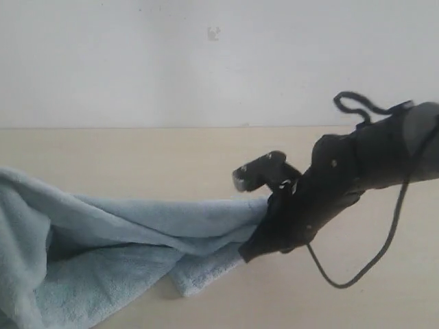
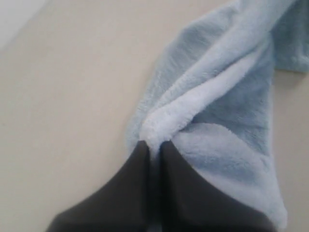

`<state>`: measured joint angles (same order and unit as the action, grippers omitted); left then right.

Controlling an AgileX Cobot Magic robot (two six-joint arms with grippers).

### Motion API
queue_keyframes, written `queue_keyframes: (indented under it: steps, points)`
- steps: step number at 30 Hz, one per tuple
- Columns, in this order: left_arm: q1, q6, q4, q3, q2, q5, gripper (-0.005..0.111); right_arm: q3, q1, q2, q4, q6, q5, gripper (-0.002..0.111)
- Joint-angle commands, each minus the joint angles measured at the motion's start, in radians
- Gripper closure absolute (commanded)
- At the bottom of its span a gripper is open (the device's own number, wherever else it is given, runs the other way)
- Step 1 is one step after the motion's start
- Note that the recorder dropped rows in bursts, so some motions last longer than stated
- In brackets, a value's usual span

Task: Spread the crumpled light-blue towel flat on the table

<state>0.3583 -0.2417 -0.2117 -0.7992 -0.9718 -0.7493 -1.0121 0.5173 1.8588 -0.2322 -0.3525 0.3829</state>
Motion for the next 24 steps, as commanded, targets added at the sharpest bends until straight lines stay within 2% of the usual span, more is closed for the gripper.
queue_keyframes:
  steps: [1, 6, 10, 14, 17, 19, 22, 24]
  points:
    - [0.004, 0.114, -0.027, 0.016, -0.011, 0.209, 0.103, 0.0, -0.034, -0.178, 0.022, 0.036, 0.033, 0.109]
    - [0.004, 0.042, -0.021, 0.084, -0.116, 0.447, 0.103, 0.0, -0.039, -0.319, 0.121, 0.008, 0.163, 0.109]
    - [0.004, 0.047, 0.077, 0.088, -0.208, 0.519, 0.103, 0.0, -0.068, -0.323, 0.326, 0.074, 0.266, 0.109]
    - [0.008, 0.045, 0.251, 0.088, -0.245, 0.51, 0.103, 0.003, -0.179, -0.312, 0.513, 0.307, 0.3, 0.109]
    - [0.042, 0.023, 0.257, 0.088, -0.259, 0.482, 0.103, 0.003, -0.278, -0.311, 0.503, 0.4, 0.287, 0.109]
    - [0.066, -0.004, 0.257, 0.088, -0.275, 0.453, 0.103, 0.003, -0.311, -0.311, 0.451, 0.403, 0.266, 0.109]
    - [0.084, -0.133, 0.252, 0.09, -0.305, 0.411, 0.102, 0.003, -0.316, -0.311, 0.412, 0.384, 0.232, 0.109]
    - [0.084, -0.21, 0.252, 0.097, -0.323, 0.404, 0.096, 0.003, -0.316, -0.311, 0.405, 0.36, 0.22, 0.109]
